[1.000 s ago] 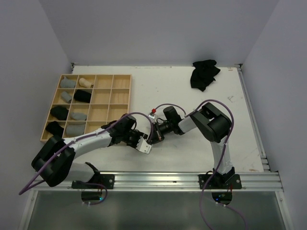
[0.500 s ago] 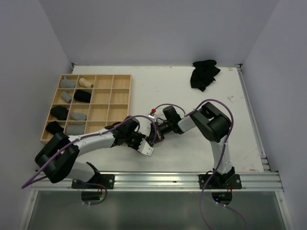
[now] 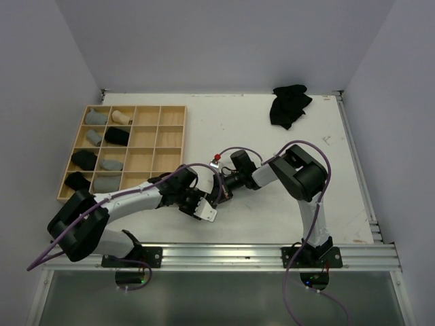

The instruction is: Roll the underwear

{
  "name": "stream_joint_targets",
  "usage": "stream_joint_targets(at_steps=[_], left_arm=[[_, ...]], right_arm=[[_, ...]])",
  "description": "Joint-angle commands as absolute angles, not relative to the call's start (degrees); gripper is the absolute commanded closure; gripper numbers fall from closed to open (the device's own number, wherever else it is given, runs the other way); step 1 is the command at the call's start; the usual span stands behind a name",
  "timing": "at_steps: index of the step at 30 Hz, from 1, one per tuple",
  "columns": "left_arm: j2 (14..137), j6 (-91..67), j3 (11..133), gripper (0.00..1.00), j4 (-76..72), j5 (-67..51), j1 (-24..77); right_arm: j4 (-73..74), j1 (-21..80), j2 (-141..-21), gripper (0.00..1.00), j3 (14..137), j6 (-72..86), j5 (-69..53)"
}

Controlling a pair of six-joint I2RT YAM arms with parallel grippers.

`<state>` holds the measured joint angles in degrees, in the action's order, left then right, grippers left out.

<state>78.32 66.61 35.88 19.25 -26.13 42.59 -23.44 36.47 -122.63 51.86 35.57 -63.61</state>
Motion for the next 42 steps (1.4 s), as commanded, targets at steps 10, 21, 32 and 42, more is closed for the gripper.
stream_joint_targets(at_steps=[10, 21, 32, 42], left_arm=[[84.90, 64.15, 37.00, 0.76, 18.19, -23.38, 43.77], [89.21, 65.74, 40.69, 1.00, 31.28, -25.14, 43.86], [102.62, 61.62, 53.77, 1.00, 46.64, -29.53, 43.42], [126.27, 59.85, 77.15, 0.91, 64.15, -34.28, 36.31]], right_arm=[[-12.22, 34.89, -129.56, 0.94, 48.61, 25.14, -47.56], [2.17, 30.42, -113.21, 0.55, 56.14, 25.32, -39.73], [12.57, 23.73, -90.99, 0.58, 57.22, 18.29, -28.40], [11.59, 26.61, -57.94, 0.63, 38.86, 15.04, -17.24]])
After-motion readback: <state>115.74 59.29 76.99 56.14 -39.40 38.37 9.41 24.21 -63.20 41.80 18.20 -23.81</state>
